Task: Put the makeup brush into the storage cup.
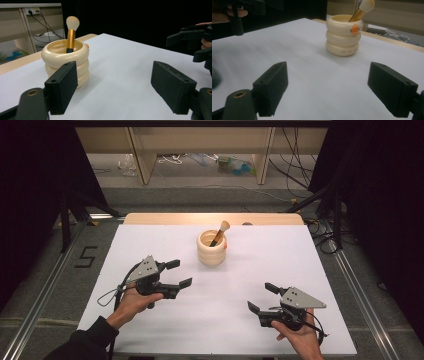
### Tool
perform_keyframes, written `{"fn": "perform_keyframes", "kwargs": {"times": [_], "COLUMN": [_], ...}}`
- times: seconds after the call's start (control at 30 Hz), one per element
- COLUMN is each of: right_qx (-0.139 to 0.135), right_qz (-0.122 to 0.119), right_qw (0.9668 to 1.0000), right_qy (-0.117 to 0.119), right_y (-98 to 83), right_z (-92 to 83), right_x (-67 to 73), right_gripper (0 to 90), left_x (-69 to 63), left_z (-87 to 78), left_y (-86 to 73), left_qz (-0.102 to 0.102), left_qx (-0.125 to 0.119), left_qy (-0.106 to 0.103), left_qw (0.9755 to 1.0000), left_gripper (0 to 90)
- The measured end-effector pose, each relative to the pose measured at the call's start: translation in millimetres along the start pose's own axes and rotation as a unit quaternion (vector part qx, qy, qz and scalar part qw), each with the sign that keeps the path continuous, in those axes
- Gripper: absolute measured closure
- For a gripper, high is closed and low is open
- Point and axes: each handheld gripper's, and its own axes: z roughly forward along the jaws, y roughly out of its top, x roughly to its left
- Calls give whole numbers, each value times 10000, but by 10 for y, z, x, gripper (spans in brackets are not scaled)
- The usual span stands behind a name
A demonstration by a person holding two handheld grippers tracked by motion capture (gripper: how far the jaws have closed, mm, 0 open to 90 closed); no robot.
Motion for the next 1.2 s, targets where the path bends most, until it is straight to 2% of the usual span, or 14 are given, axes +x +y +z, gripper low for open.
{"fn": "perform_keyframes", "kwargs": {"times": [0.03, 0.13, 0.5, 0.57, 0.7, 0.77, 0.87, 1.07, 1.1, 1.2], "right_qx": [-26, 152, 96, 51, 110, 117, 31, -33, 35, 30], "right_qz": [2, 118, 158, 42, 153, 144, 7, 16, 13, 24], "right_qw": [10000, 9998, 9998, 10000, 9998, 9998, 10000, 10000, 10000, 10000], "right_qy": [-1, 33, 67, 35, 73, 72, -8, 14, -9, -18], "right_y": [0, 4, 2, 4, 3, 4, 3, 0, 4, 5], "right_z": [2, -20, -13, -11, -15, -16, -6, 4, -5, -6], "right_x": [0, 12, 15, 1, 15, 15, 0, 3, 4, 10], "right_gripper": [174, 174, 173, 173, 173, 173, 173, 173, 173, 173], "left_x": [-8, -41, -106, -108, -111, -113, -115, -133, -139, -149], "left_z": [-11, -40, -143, -163, -202, -216, -228, -253, -259, -283], "left_y": [-4, -25, -101, -114, -140, -154, -172, -194, -200, -215], "left_qz": [48, 40, 87, 115, 80, 110, 234, 145, 127, 152], "left_qx": [19, 25, 22, 34, 35, 44, 110, 129, 120, 145], "left_qy": [-18, -34, -33, -23, 16, 30, 67, 41, 42, 51], "left_qw": [10000, 10000, 10000, 9999, 10000, 9999, 9996, 9998, 9998, 9998], "left_gripper": [216, 214, 206, 206, 206, 204, 201, 179, 174, 167]}}
